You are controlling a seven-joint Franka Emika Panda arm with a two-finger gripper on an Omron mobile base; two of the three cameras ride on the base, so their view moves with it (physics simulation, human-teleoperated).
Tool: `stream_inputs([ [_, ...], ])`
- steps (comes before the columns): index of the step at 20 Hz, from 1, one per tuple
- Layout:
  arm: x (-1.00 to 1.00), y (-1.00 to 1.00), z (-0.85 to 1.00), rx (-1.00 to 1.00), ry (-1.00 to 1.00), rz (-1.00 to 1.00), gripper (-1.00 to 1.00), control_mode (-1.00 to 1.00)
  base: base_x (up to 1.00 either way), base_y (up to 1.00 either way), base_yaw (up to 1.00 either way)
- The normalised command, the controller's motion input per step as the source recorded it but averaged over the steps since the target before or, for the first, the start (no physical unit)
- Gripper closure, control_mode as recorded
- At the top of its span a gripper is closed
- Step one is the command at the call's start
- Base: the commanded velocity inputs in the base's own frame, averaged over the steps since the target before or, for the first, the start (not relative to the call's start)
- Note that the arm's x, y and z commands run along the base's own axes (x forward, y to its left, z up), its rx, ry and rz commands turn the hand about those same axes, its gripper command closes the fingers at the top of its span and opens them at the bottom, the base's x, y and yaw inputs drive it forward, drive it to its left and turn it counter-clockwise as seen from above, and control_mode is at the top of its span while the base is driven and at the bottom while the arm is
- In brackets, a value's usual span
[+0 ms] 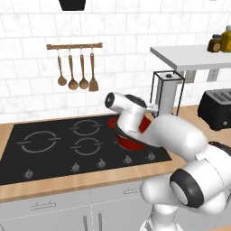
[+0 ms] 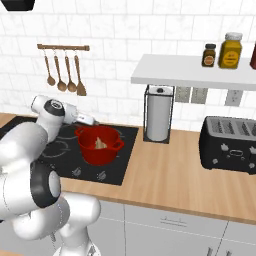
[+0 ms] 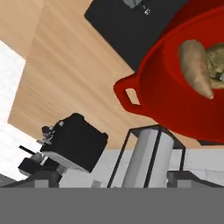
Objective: Put the onion and sweet potato in the pot. Retrieve the spatula and lightly stir the vegetables in the pot.
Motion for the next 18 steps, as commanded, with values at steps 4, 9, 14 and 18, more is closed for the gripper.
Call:
stream_inputs([
  [4,-0.99,0.0,0.57,0.14,0.2,0.1,-1.0,-1.0,0.0,0.0,0.0],
  [9,-0.72,0.0,0.16,0.15,0.19,0.16,-1.0,-1.0,0.0,0.0,0.0],
  [14,-0.38,-0.04,0.0,0.14,0.09,0.15,-1.0,-1.0,0.0,0.0,0.0],
  [18,-0.16,-0.03,0.0,0.2,0.1,0.15,-1.0,-1.0,0.0,0.0,0.0],
])
